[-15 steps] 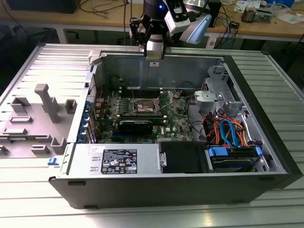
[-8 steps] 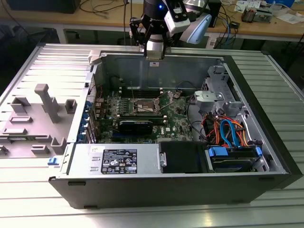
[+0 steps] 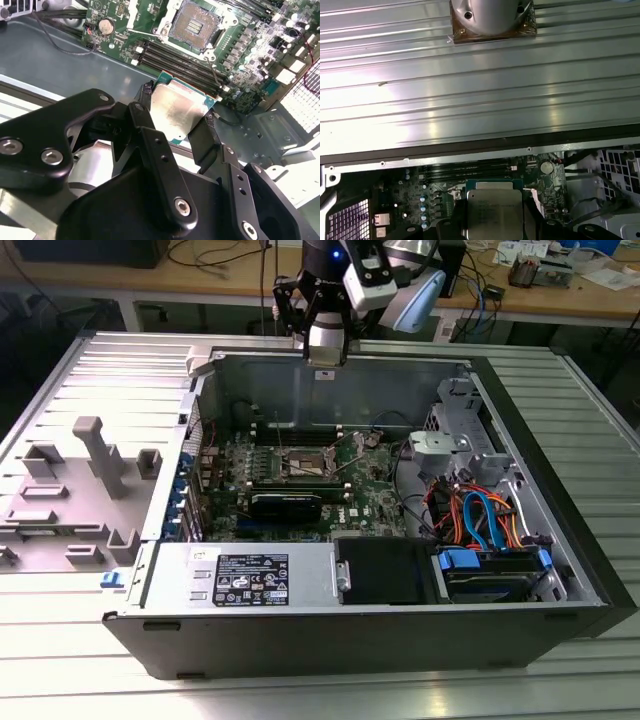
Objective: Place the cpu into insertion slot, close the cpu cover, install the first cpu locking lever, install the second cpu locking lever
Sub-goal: 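Place the cpu into insertion slot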
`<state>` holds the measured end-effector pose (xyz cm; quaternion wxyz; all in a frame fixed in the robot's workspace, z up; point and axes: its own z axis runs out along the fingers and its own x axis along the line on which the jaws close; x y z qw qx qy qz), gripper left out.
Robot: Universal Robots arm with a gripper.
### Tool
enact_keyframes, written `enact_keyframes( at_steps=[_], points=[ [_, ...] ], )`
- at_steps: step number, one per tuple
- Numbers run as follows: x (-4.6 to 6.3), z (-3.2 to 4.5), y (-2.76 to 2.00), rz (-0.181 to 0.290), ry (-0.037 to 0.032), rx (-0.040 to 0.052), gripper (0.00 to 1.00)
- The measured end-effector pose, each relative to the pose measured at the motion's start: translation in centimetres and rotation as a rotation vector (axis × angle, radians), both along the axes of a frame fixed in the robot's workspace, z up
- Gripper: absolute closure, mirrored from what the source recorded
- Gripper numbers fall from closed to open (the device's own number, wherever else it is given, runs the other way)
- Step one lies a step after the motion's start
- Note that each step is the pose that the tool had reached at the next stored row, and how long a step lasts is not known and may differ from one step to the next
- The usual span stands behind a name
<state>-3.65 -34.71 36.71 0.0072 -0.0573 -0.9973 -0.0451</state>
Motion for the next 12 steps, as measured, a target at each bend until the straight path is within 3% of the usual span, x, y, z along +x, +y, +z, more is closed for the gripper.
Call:
enact_keyframes(
  at_steps=[12],
  points=[
    [0.00, -0.01, 0.00, -0.003, -0.0002, 0.0001, 0.45]
  ],
)
